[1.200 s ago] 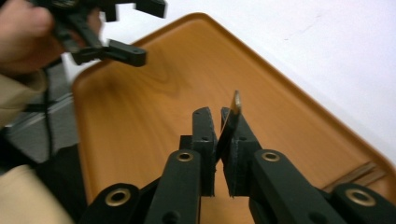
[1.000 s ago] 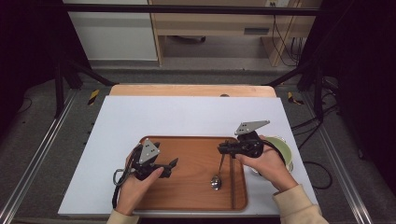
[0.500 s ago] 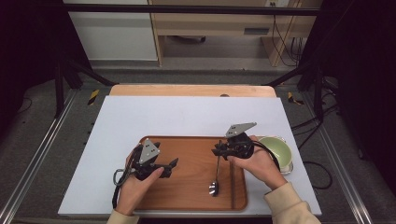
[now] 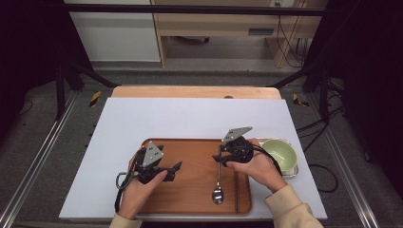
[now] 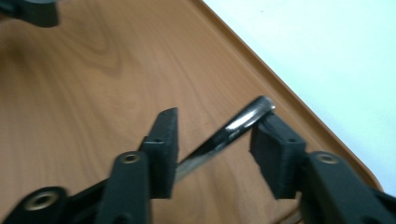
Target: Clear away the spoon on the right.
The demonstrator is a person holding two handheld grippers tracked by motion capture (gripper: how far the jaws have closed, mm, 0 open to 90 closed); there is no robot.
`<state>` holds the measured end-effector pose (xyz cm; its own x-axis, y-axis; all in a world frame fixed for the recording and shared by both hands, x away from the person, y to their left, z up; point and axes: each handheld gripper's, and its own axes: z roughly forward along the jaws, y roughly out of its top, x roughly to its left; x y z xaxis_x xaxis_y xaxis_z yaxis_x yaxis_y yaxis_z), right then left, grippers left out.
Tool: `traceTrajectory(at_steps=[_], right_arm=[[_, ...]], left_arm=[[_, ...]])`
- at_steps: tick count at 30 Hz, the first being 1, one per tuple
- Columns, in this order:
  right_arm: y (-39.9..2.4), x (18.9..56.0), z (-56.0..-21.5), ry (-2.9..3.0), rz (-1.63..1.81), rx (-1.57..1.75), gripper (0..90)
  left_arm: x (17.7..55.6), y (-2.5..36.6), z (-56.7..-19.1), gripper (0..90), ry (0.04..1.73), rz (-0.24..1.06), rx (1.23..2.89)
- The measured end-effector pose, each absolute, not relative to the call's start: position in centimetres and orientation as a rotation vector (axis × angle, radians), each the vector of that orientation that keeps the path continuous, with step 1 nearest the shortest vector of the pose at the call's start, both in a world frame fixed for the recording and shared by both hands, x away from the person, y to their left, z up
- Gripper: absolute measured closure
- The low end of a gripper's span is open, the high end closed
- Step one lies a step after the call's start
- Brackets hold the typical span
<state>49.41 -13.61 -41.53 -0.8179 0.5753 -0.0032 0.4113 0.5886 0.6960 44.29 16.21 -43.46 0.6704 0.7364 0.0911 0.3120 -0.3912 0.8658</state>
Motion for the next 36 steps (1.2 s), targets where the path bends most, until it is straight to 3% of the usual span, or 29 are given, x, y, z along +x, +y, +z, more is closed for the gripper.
traceTrajectory(at_steps=[5, 14, 28, 36], right_arm=[[-13.3, 49.5, -41.7, 2.527, 0.998, 0.828, 35.8], [-14.7, 49.1, -40.5, 2.398, 1.011, 0.875, 24.4], [-19.3, 47.0, -38.8, 2.168, 1.072, 1.028, 12.3], [-21.9, 46.6, -38.9, 2.088, 1.13, 1.096, 11.9]], left_arm=[[44.3, 16.3, -43.4, 12.5, 0.815, 0.593, 1.98], [44.3, 16.5, -43.4, 12.2, 0.825, 0.594, 1.972], [44.4, 16.8, -43.5, 10.9, 0.832, 0.598, 1.971], [44.5, 16.8, -43.7, 8.4, 0.829, 0.602, 1.974]])
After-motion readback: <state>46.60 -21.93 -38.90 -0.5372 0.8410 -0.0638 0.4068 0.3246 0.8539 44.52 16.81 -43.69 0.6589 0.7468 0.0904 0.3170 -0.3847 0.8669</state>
